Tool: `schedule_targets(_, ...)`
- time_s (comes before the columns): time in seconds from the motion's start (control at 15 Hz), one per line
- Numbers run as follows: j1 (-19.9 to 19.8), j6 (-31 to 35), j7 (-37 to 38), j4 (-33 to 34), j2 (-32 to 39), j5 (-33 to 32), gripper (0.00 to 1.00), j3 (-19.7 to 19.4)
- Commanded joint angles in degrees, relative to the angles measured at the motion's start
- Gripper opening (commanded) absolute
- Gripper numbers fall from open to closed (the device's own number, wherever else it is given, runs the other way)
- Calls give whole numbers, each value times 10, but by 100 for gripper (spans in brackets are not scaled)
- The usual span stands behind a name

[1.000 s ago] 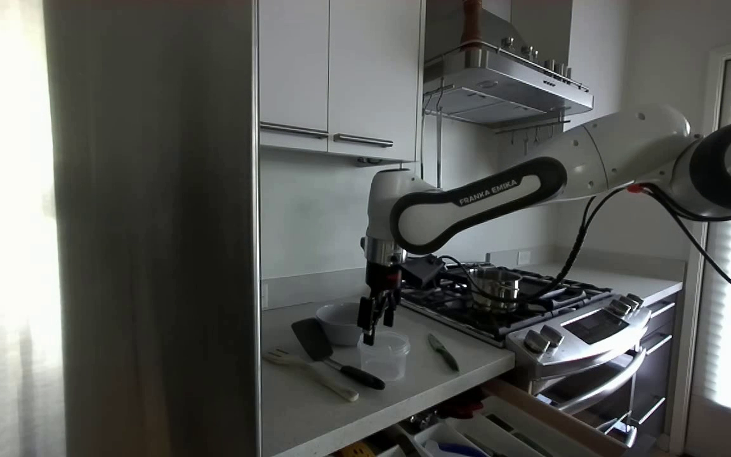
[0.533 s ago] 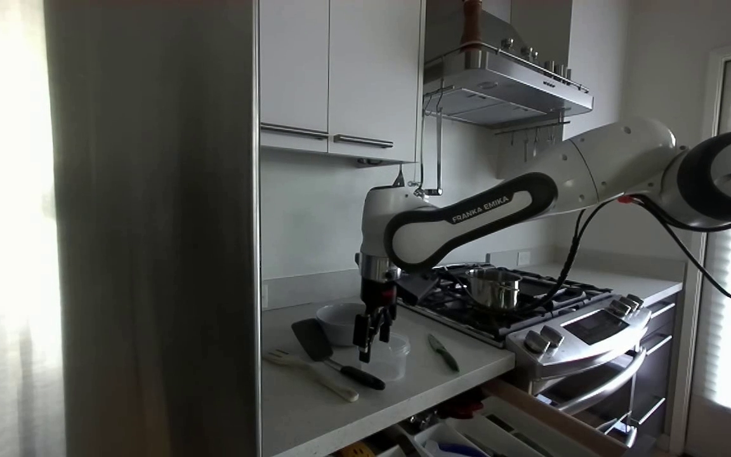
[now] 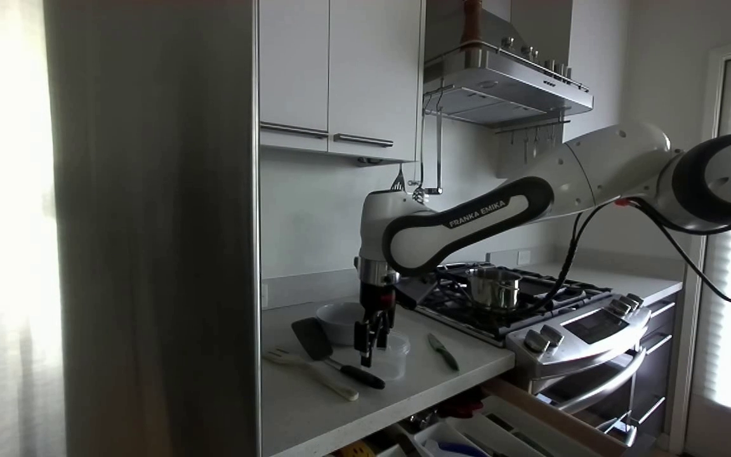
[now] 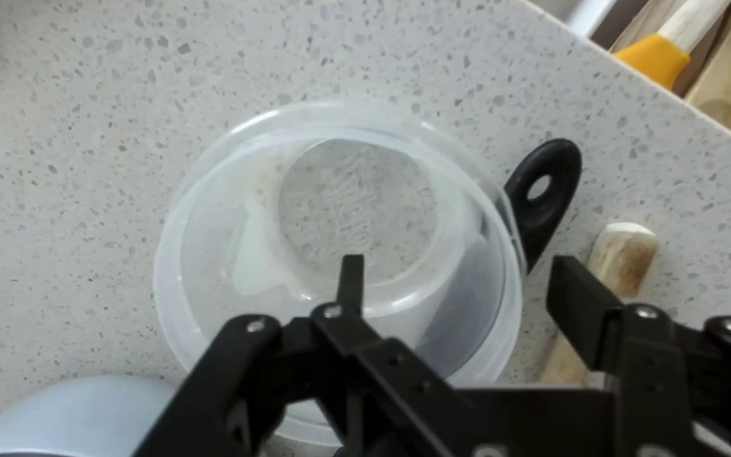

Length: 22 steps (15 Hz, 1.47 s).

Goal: Pick up the clear lunch box and put it on the right side of the kitchen counter, pick up the gray bowl and move it forward onto the kitchen counter

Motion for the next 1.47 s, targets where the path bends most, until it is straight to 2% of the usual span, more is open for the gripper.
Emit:
schedule_targets(0.0, 5, 9, -9, 6, 10, 5, 67, -7)
schedule_targets(0.27, 5, 9, -12, 7, 13, 7, 57, -6)
schedule_targets(0.33, 5, 8, -13, 7, 13, 7, 45, -6)
schedule_targets(0.4, 5, 7, -14, 7, 14, 7, 41, -6)
schedule_targets(0.67, 5, 5, -14, 6, 12, 5, 5, -7)
schedule_targets(0.73, 5, 4, -14, 5, 10, 5, 1, -7)
schedule_targets(1.2, -5, -23, 6, -18, -40, 9, 2, -2)
schedule_targets(1.4, -9, -63, 22, -35, -77, 24, 2, 1)
